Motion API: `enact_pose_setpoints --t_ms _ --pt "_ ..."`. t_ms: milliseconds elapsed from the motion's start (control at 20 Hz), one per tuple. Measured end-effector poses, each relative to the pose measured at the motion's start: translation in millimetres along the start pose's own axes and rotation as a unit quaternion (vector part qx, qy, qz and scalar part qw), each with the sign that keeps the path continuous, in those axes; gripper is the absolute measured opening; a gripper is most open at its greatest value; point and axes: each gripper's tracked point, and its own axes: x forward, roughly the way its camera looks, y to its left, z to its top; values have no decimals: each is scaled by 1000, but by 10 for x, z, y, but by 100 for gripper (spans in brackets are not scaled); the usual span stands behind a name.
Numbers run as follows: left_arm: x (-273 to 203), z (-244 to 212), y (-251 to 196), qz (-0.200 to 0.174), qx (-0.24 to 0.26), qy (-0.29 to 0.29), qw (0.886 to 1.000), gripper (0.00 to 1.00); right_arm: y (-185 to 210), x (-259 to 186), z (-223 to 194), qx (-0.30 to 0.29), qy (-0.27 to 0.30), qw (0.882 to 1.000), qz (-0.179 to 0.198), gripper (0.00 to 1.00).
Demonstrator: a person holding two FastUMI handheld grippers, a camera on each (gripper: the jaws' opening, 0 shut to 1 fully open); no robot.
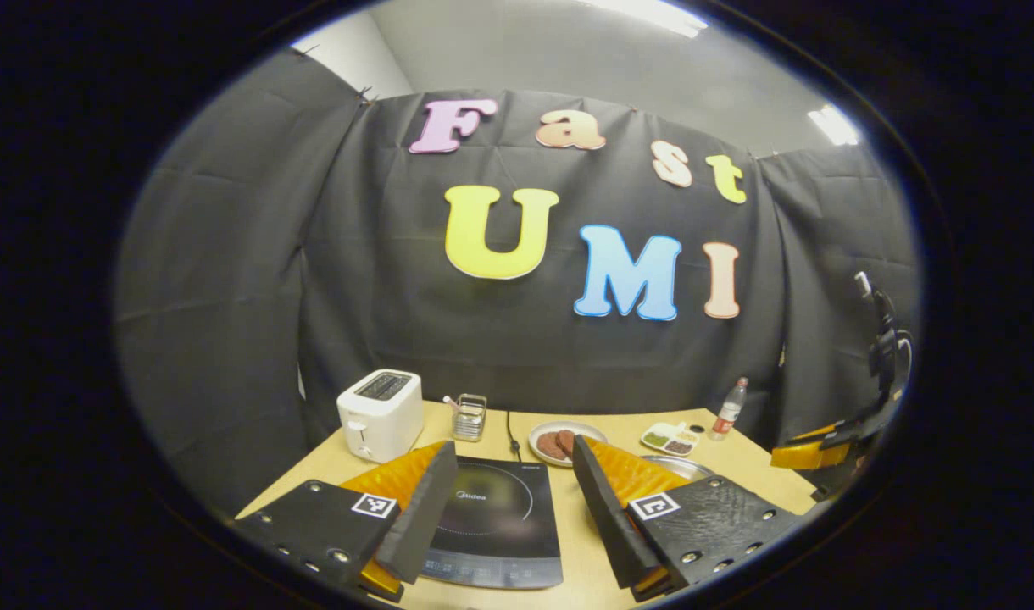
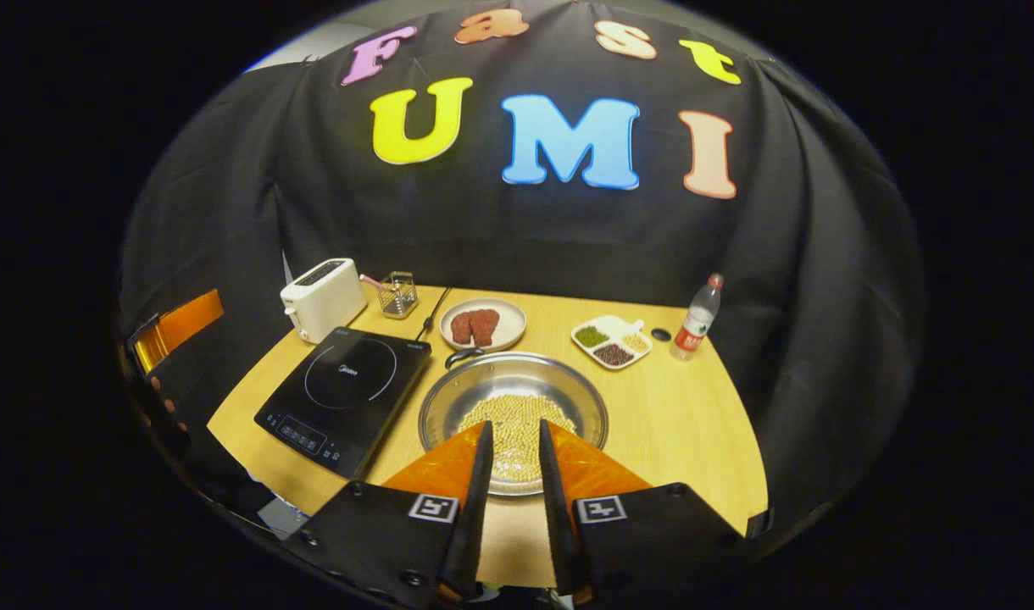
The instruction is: First push the handle of the pot to place it horizontally, then grasp the pot with both hands and set it on the induction cooktop.
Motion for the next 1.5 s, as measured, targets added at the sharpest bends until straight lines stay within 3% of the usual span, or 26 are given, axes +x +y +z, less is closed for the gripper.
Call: enact_pose_setpoints --t_ms 150,200,300,450,600,800,850,1200,1400,1500 --pt "15 -201 215 9 -12 19 1000 84 -2 110 -227 8 50 999 -13 14" --pt "15 -210 267 8 -8 20 1000 81 49 134 -280 10 64 998 -2 5" --pt "37 -272 346 7 -6 27 1000 84 179 137 -436 29 88 996 19 2" --pt "50 -381 349 -6 -16 43 999 81 248 291 -677 72 120 990 34 2" --pt "90 -413 352 -7 -5 51 999 84 144 435 -971 54 161 985 29 0" --pt "173 -472 259 7 -31 64 997 87 63 595 -1247 79 212 973 48 2" --pt "200 -473 255 15 -27 65 997 84 15 654 -1308 78 220 971 49 1" --pt "293 -383 -19 40 1 72 997 81 -247 946 -1497 73 245 965 59 2" --pt "339 -392 -286 35 7 82 996 87 -320 1028 -1618 56 254 963 65 2" --pt "353 -401 -403 31 19 85 996 81 -342 1063 -1622 67 250 963 70 2"
